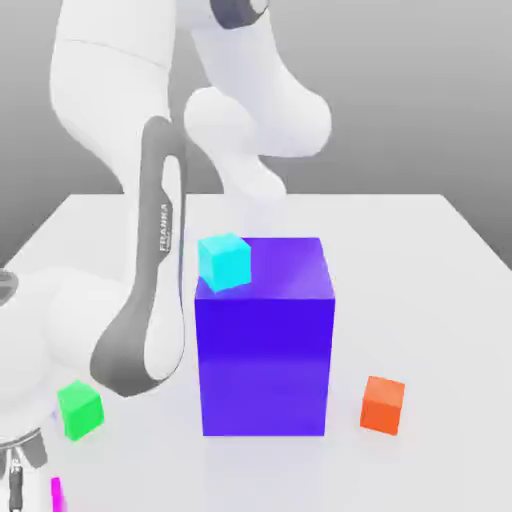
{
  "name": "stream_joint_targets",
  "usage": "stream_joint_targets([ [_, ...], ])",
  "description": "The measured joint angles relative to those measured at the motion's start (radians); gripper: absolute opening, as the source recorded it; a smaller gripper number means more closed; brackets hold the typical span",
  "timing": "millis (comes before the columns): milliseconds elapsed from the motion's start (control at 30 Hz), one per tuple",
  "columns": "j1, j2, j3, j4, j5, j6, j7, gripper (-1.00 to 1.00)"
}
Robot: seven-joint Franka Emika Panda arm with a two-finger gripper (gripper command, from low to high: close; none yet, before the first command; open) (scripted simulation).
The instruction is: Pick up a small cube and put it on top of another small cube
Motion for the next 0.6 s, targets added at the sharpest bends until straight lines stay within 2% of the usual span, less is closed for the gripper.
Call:
stream_joint_targets([
  [100, -0.001, -0.101, -0.011, -0.045, -0.013, -0.056, -0.013, -1.0],
  [500, -0.118, -0.484, -0.067, -0.466, -0.077, -0.016, -0.311, -1.0],
  [600, -0.126, -0.428, -0.058, -0.49, -0.057, 0.063, -0.349, -1.0],
])
